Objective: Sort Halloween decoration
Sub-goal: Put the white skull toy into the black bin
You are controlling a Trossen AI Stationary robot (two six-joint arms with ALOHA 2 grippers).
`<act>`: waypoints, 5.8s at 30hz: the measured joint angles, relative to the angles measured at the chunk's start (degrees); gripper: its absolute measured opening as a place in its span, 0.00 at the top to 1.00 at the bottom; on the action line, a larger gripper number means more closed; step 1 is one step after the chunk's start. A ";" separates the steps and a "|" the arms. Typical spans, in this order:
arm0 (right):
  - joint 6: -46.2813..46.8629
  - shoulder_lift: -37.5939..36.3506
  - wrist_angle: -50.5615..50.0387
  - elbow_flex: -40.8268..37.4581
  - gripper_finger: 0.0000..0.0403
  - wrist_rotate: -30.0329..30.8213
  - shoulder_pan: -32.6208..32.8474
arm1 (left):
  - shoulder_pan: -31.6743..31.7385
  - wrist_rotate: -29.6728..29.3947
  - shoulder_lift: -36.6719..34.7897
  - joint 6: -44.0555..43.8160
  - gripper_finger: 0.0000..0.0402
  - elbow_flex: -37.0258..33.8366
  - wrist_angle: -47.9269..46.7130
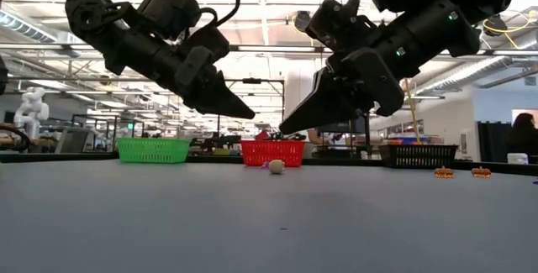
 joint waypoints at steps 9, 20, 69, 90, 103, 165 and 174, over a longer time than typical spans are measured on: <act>0.03 0.00 -0.07 0.00 1.00 0.02 0.00 | 0.00 -0.58 -0.02 0.92 1.00 0.00 -0.31; 0.52 0.00 0.17 0.00 1.00 0.02 -0.02 | 0.00 -3.04 -3.90 2.51 1.00 0.04 -5.93; 12.17 1.70 0.68 0.04 0.41 0.03 -10.87 | 0.00 -7.64 -9.07 1.00 1.00 0.04 -22.24; 11.79 10.11 8.86 0.04 0.72 -7.39 -16.37 | -1.55 -7.31 -9.05 1.02 1.00 0.04 -22.25; 10.38 7.15 9.74 0.04 0.93 -7.57 -15.68 | -1.55 -7.32 -9.05 1.02 1.00 0.04 -22.29; 10.07 7.10 7.91 0.00 0.93 -7.67 -14.53 | 28.81 -8.74 -3.63 -1.43 0.74 10.29 -52.29; 10.07 7.08 7.91 0.00 0.93 -7.69 -14.53 | 29.38 -7.16 -3.63 -12.26 0.56 10.29 -47.70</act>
